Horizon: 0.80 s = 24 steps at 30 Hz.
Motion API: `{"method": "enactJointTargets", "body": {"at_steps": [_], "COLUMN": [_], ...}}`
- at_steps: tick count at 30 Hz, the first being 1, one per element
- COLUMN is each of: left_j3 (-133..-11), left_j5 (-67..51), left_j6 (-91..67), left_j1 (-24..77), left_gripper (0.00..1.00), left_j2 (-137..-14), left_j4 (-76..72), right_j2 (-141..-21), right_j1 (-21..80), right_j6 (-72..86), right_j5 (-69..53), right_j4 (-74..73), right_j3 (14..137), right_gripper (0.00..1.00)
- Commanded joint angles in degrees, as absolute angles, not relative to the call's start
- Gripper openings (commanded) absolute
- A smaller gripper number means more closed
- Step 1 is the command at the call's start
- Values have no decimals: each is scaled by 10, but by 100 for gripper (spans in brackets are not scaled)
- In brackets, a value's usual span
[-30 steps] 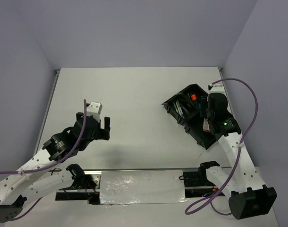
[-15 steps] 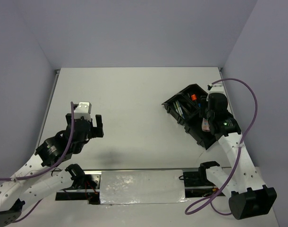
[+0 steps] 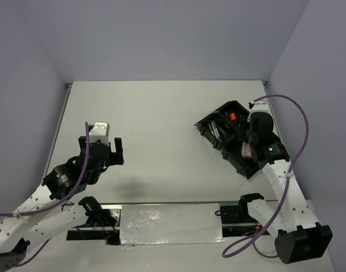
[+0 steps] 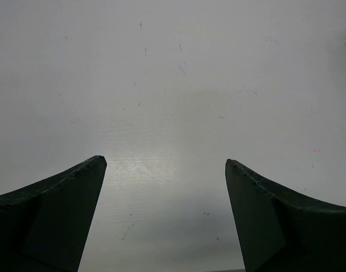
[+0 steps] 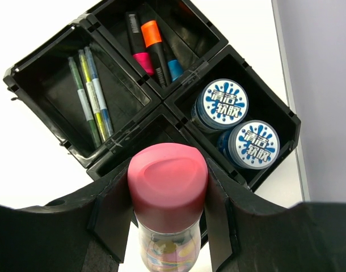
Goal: Sort the stationery into containers
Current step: Place the stationery in the storage box.
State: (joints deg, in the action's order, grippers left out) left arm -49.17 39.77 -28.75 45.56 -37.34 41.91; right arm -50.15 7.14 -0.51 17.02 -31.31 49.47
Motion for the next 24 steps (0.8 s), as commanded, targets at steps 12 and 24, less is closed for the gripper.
{"method": "enactJointTargets", "body": {"at_steps": [12, 24], "left_j3": [-492, -491], "left_j5": [406, 402], "left_j6": [-288, -287], "left_j1": [454, 454], "left_gripper": [99, 99], "left_j2": [-379, -392], "left_j4": [405, 405], "right_j2": [-535, -603], "right_j1": [70, 70], "right_j6": [-17, -20], "right_j5": [99, 154], "right_j4": [-323, -323], "right_j3": [518, 542], "right_gripper": [1, 4]}}
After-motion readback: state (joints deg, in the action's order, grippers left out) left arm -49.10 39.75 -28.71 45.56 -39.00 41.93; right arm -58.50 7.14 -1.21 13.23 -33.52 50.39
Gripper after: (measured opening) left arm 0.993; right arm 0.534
